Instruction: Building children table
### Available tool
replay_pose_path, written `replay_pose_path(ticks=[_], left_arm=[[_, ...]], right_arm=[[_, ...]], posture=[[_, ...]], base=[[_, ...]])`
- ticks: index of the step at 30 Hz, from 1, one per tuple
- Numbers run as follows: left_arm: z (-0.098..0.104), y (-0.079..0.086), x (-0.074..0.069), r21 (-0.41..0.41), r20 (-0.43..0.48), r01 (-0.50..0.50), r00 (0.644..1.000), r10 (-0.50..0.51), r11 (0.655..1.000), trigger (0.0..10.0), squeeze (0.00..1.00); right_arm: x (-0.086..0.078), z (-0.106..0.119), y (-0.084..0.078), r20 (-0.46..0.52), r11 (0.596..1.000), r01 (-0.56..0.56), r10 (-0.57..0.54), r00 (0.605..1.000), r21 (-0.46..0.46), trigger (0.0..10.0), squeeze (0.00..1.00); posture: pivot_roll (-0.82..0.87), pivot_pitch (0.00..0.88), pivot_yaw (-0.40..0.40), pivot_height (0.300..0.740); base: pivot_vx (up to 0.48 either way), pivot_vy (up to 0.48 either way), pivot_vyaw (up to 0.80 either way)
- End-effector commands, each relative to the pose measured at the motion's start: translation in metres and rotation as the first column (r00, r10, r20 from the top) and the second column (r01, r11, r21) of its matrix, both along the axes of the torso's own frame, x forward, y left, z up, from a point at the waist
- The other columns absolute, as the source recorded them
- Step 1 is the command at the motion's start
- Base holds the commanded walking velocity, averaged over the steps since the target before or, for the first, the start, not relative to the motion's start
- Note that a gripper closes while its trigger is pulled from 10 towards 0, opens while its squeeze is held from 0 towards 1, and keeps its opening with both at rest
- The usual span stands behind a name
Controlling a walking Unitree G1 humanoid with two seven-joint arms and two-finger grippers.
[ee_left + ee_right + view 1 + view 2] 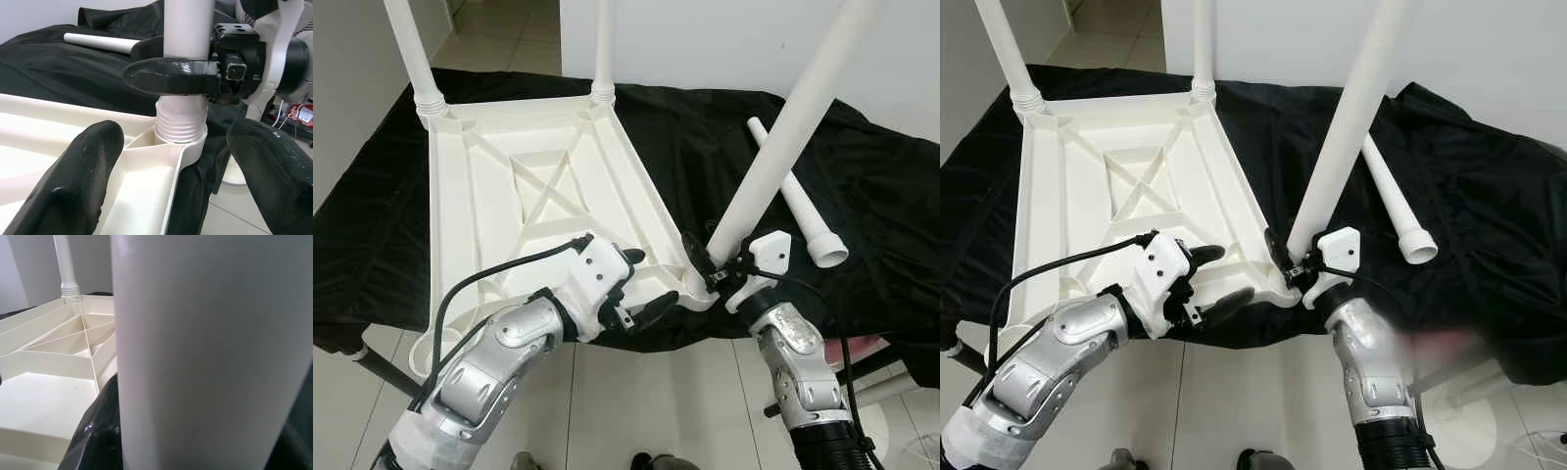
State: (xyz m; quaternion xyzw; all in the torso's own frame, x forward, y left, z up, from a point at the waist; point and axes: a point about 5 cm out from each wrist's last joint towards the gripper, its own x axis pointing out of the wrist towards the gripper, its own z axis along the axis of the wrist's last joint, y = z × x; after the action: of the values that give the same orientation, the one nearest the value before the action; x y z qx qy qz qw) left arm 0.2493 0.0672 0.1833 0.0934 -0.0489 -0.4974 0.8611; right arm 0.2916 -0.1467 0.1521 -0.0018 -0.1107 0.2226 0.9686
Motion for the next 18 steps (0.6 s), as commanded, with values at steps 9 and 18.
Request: replay_pose_path(ticks=[9,18], left_arm=[[-0.0016,-0.0026,-0.0084,0.026,0.0,0.053,0.999,-0.053,0.998,10.0,0.0],[-0.0026,-0.0018,-0.0084,0.03,-0.002,0.05,0.999,-0.05,0.998,10.0,0.0]], right_arm=[[-0.0026,-0.0501,-0.0075,-0.283,0.997,0.073,-0.077,0.956,-0.023,10.0,0.0],[-0.0078,-0.0455,-0.0033,-0.173,0.993,0.055,-0.073,0.982,-0.106,10.0,0.0]], posture=[[0.04,0.117,-0.06,0.74],[0.04,0.117,-0.066,0.74]], base=[[0.0,0.0,0.0],[0.0,0.0,0.0]])
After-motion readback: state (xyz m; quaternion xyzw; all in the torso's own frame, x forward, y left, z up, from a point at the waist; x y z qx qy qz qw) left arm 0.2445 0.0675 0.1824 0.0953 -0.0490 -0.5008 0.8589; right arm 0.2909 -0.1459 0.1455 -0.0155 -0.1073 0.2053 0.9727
